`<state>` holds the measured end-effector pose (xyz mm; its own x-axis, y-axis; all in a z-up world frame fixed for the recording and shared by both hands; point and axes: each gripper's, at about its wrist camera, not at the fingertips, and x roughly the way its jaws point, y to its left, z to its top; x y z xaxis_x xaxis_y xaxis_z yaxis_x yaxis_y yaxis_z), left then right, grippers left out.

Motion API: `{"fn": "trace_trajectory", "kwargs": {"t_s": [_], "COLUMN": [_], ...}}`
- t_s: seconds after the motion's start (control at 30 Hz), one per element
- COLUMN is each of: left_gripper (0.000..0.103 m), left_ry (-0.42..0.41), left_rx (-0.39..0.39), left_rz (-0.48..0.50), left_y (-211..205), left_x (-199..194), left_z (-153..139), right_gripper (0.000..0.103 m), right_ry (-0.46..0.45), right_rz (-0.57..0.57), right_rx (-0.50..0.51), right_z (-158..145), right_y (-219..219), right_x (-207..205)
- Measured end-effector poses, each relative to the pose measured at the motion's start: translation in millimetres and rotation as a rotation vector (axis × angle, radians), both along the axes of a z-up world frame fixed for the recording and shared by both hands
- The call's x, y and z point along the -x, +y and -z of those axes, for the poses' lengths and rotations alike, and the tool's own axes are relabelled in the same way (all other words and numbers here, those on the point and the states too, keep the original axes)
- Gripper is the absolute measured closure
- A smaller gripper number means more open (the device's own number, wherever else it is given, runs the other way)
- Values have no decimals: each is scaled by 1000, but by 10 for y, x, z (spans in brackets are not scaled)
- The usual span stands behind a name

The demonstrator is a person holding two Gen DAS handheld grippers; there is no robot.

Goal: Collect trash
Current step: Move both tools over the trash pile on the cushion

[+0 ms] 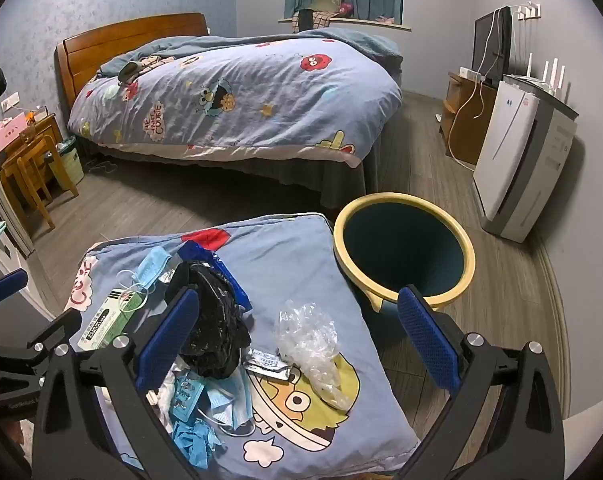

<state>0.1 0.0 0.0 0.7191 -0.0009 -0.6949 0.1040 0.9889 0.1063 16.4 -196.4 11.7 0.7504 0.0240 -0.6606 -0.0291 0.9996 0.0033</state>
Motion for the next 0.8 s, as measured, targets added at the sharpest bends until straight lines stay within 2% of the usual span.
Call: {"fn": "trace_trajectory", "kwargs": {"t_s": [0.23,0.37,0.67,0.8], "left_gripper": [5,5,5,5], "left_ry": [3,2,0,-12], "left_rx": [1,1,2,-12], "left_rz": [1,1,1,27], "left_y": [2,7,-1,-76], "left_x": [-3,-5,0,0], "left_z": [2,2,2,34], "right_gripper": [6,6,6,6], "right_ry": [1,4,6,14], "right_rz": [-3,-3,-4,7], "right_rx": [3,5,6,7], "right_z": [-12,105,79,124], "right_y": [11,-22,-10,-41], "right_x": [-9,18,2,0]}}
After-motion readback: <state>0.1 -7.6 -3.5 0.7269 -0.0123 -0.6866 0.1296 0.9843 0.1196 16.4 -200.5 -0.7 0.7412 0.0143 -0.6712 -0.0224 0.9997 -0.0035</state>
